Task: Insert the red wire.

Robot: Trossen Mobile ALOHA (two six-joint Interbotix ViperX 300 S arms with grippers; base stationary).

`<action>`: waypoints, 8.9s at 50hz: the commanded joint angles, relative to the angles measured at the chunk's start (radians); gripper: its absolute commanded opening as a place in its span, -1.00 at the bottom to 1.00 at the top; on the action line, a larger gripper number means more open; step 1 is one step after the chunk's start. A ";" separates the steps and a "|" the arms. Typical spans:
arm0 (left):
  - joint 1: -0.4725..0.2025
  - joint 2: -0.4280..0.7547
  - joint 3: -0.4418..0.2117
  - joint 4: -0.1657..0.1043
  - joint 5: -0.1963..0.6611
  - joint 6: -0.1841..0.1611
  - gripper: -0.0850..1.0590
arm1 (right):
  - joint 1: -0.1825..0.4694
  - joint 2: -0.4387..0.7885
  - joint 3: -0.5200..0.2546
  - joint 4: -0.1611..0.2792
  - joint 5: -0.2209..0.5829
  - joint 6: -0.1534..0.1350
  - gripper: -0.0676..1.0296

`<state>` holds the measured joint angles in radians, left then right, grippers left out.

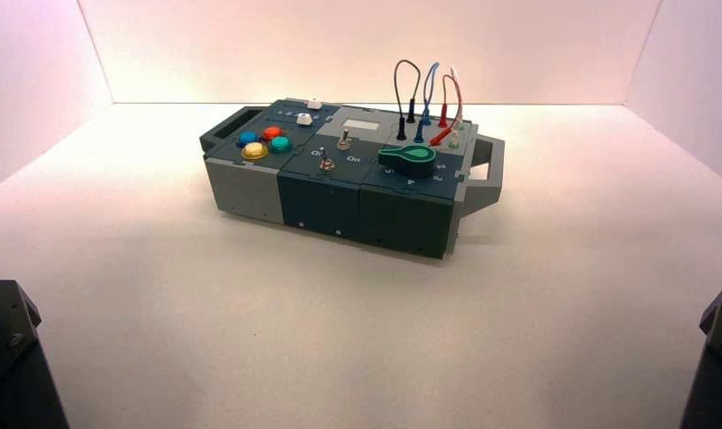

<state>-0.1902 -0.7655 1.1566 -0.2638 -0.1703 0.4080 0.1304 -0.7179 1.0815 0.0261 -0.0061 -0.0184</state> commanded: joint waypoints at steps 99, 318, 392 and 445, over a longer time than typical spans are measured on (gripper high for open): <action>-0.252 0.041 -0.207 -0.002 0.595 0.164 -0.91 | 0.098 0.132 -0.181 0.394 0.600 -0.035 0.24; -0.339 0.103 -0.210 0.002 0.604 0.167 -0.91 | 0.337 0.707 -0.259 0.629 0.216 -0.029 0.13; -0.341 0.103 -0.209 -0.002 0.604 0.161 -0.91 | 0.354 0.666 -0.259 0.537 0.198 -0.044 -0.92; -0.339 0.146 -0.236 -0.023 0.653 0.114 -0.91 | 0.356 0.650 -0.210 0.201 0.034 -0.046 -0.92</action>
<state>-0.5262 -0.6167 0.9511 -0.2853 0.4893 0.5216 0.4832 -0.0644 0.8820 0.2301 0.0491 -0.0598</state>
